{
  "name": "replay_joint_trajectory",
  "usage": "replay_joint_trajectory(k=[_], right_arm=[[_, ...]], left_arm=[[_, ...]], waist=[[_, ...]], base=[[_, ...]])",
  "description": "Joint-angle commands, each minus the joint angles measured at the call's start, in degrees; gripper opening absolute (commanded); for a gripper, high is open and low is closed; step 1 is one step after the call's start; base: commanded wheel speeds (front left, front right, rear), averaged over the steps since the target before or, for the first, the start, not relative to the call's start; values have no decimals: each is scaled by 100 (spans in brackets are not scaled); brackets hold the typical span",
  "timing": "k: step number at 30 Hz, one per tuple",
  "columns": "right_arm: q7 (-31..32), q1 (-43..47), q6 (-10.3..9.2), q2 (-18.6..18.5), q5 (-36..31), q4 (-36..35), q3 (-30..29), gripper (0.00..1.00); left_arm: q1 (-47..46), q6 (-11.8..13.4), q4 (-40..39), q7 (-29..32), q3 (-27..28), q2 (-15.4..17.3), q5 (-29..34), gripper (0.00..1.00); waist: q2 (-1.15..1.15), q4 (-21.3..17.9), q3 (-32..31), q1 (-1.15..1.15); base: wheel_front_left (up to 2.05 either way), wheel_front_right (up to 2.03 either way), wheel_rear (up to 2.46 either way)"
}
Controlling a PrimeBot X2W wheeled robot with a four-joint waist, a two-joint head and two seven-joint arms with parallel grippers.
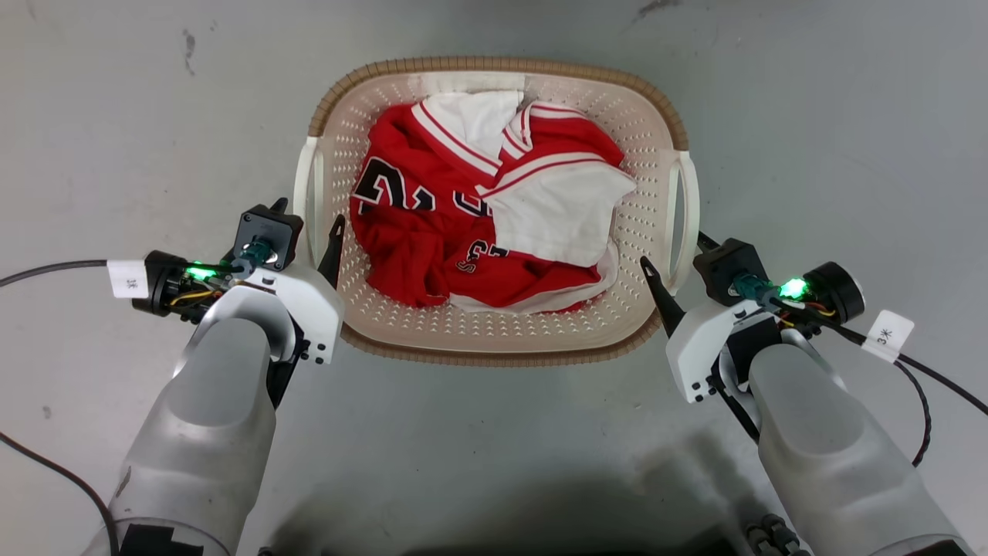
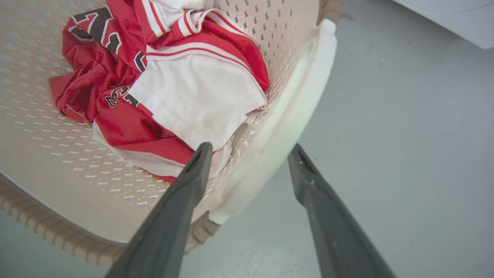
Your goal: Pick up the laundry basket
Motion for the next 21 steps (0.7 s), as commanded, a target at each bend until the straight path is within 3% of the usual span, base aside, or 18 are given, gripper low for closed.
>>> replay_joint_trajectory(k=[1, 14, 15, 16, 17, 18, 19, 21], right_arm=[[-10, -115, -4, 4, 13, 45, 22, 100], [-10, -563, -4, 3, 182, 464, 140, 100], [-11, -599, -4, 3, 186, 488, 144, 49], [-9, -624, -6, 3, 189, 511, 145, 21], [-9, -640, -6, -3, 193, 553, 142, 0], [-9, -659, -7, -9, 200, 602, 148, 0], [-7, -692, -6, -20, 203, 632, 160, 0], [-5, -688, 5, -35, 187, 673, 187, 0]], left_arm=[[-97, -3, 40, -14, -26, 23, 18, 100], [-518, -8, 543, -14, -275, -33, -59, 100], [-539, -9, 559, -14, -292, -37, -55, 100], [-556, -9, 570, -14, -312, -41, -56, 100], [-577, -10, 590, -14, -347, -43, -44, 76], [-589, -10, 636, -14, -374, -57, -55, 8], [-607, -8, 685, -14, -410, -78, -72, 0], [-666, -4, 766, -13, -449, -41, -117, 0]], waist=[[0, 5, 72, -1], [0, 3, 398, -1], [0, 5, 412, -1], [0, 7, 427, -1], [0, 8, 439, -1], [0, 12, 446, -1], [0, 15, 450, -1], [0, 16, 443, -1]], base=[[0, 0, 0], [0, 0, 0], [0, 0, 0], [0, 0, 0], [0, 0, 0], [0, 0, 0], [0, 0, 0], [0, 0, 0]])
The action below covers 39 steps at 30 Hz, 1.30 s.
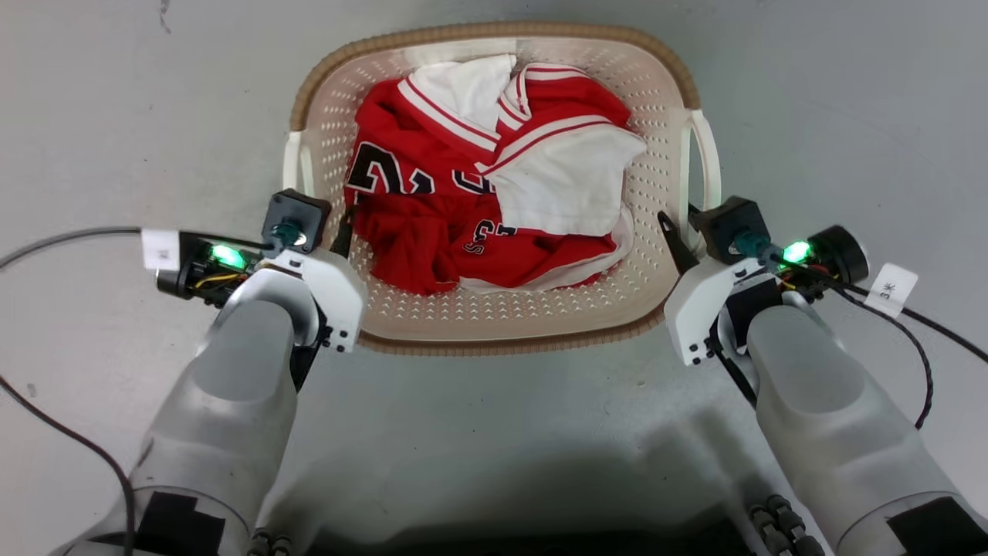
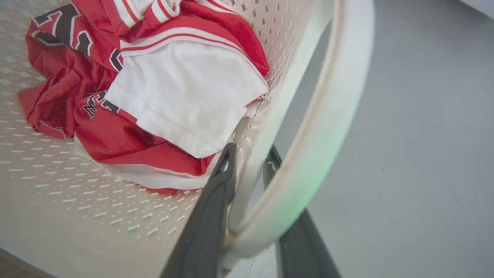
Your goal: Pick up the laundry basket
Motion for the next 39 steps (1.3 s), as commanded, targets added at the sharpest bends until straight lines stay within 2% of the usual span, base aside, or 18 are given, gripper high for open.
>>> replay_joint_trajectory(k=[1, 6, 16, 28, 39], right_arm=[[1, -21, 15, -87, -24, 71, 39, 0], [-3, 26, 15, -89, -18, 152, 52, 0], [67, 374, 10, -91, 108, 567, 251, 0], [399, 974, 8, -82, 543, 800, 804, 0], [1004, 1529, 15, -66, 1258, 761, 1575, 0]], left_arm=[[-127, 7, 40, 4, -22, 153, 17, 0], [-19, 6, 149, 2, -133, 78, -126, 0], [555, 4, 391, 1, -357, -87, -539, 0], [1322, -2, 657, 70, -735, -262, -1130, 0], [1779, -3, 654, 529, -1211, -343, -1726, 0]], waist=[[0, 1, -22, 0], [0, 22, -226, 0], [0, 111, -1290, 0], [0, 136, -2632, 0], [0, 87, -3717, 0]], base=[[0, 0, 0], [0, 0, 0], [0, 0, 0], [0, 0, 0], [0, 0, 0]])
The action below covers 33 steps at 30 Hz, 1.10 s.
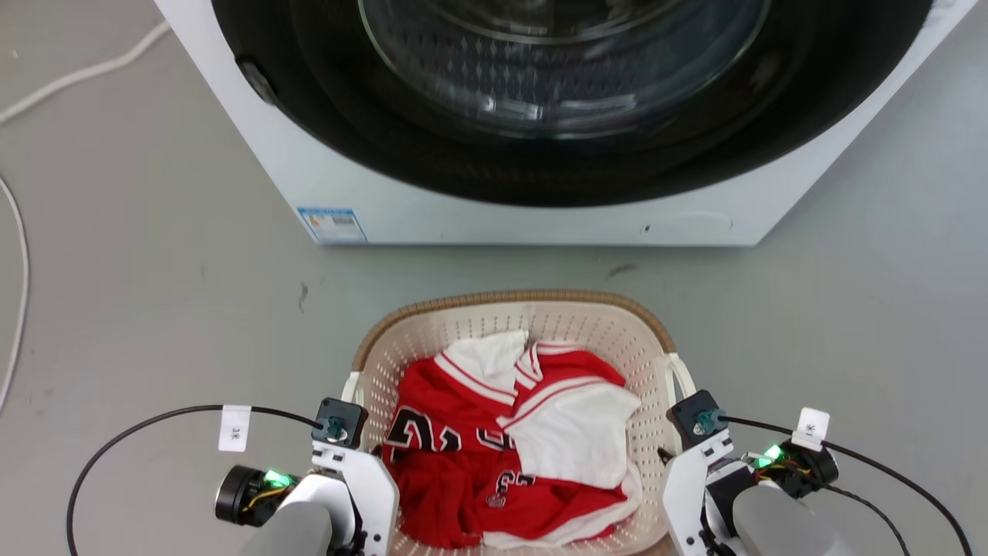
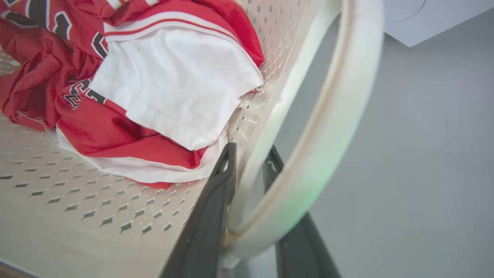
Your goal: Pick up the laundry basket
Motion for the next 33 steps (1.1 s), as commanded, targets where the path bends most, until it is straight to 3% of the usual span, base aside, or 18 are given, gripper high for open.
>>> replay_joint_trajectory(k=[1, 16, 33], right_arm=[[121, 98, 16, -41, 104, -52, 163, 0], [1043, 234, 17, -19, 1219, -106, 1229, 0], [1718, 536, 17, -371, 2475, -463, 2285, 0]], left_arm=[[48, -19, -56, 44, -106, 5, -67, 0], [330, -21, -416, 854, -889, 165, -1043, 0], [731, -27, -649, 1350, -1704, 338, -1947, 0]], waist=[[0, -21, -331, 1], [0, -2, -1221, 1], [0, -3, -1850, 1]], base=[[0, 0, 0], [0, 0, 0], [0, 0, 0]])
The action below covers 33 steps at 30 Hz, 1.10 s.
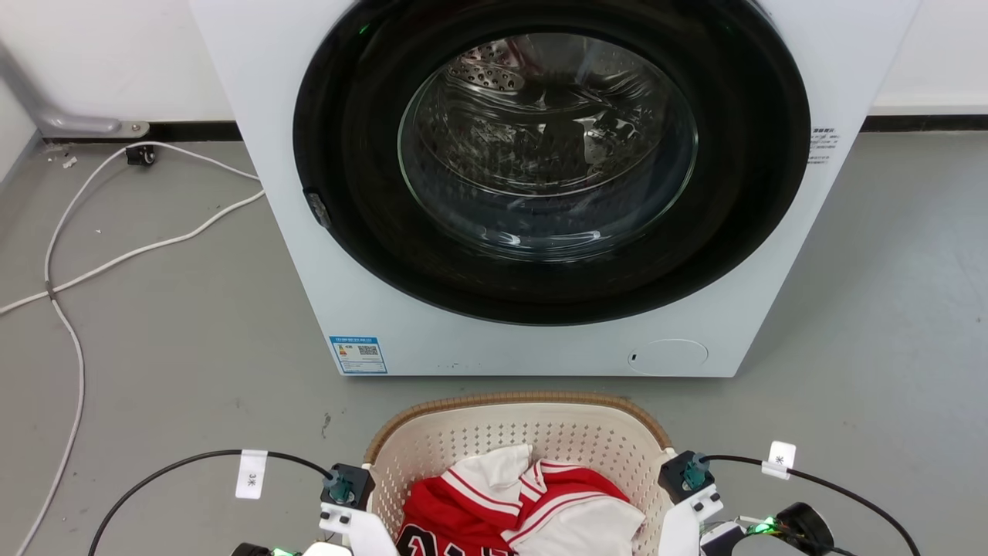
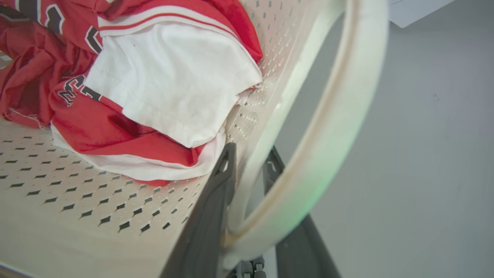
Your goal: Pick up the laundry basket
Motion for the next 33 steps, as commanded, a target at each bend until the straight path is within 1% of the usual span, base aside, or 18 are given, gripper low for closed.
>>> replay_joint_trajectory(k=[1, 21, 33], right_arm=[[45, 90, 18, -57, 88, -50, 139, 0], [145, 59, 18, -212, 949, -5, 967, 0], [81, -37, 18, -157, 1234, 70, 1295, 0]], left_arm=[[24, -35, -83, -86, -93, 29, -49, 0], [54, -36, 77, 17, -697, 38, -651, 0], [-12, -36, 121, -69, -943, 71, -870, 0]], waist=[[0, 1, -41, 1], [0, 33, -163, 1], [0, 50, -143, 1]], base=[[0, 0, 0], [0, 0, 0], [0, 0, 0]])
